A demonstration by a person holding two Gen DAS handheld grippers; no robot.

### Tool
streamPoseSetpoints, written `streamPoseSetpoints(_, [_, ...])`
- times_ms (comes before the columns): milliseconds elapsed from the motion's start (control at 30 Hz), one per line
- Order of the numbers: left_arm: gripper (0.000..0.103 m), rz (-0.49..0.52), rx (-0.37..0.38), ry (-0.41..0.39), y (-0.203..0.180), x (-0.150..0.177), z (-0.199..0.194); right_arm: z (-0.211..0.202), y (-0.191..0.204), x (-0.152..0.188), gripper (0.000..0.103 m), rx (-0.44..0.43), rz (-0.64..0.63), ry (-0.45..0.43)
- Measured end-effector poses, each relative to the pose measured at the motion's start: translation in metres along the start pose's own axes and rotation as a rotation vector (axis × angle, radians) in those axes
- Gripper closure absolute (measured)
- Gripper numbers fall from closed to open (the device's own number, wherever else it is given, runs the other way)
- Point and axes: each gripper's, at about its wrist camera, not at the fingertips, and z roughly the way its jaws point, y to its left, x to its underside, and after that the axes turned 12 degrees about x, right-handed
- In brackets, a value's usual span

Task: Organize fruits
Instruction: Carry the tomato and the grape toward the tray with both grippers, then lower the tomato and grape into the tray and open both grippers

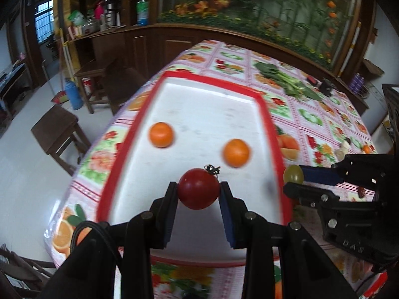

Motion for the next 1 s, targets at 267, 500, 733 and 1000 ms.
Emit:
streamPoseSetpoints(267, [0.067, -0.02, -0.035, 0.031, 0.025, -0.004, 0.017, 0.034, 0.034, -0.017, 0.081, -0.05, -0.053, 0.04])
streamPoseSetpoints(500, [0.067, -0.031, -0.04, 0.053, 0.034, -0.004, 0.027, 0.045, 0.041, -0.018, 0.081, -0.04, -0.077, 0.059])
streamPoseSetpoints(733, [0.067, -0.04, -0.049, 0.053, 0.032, -0.003, 0.03, 0.044, 0.042, -0.017, 0.08, -0.019, -0.083, 0.063])
streamPoseSetpoints(1000, [0.061, -0.048, -0.061, 0.05, 0.027, -0.001, 0.028, 0.041, 0.04, -0.011, 0.071, 0.025, -0.068, 0.075])
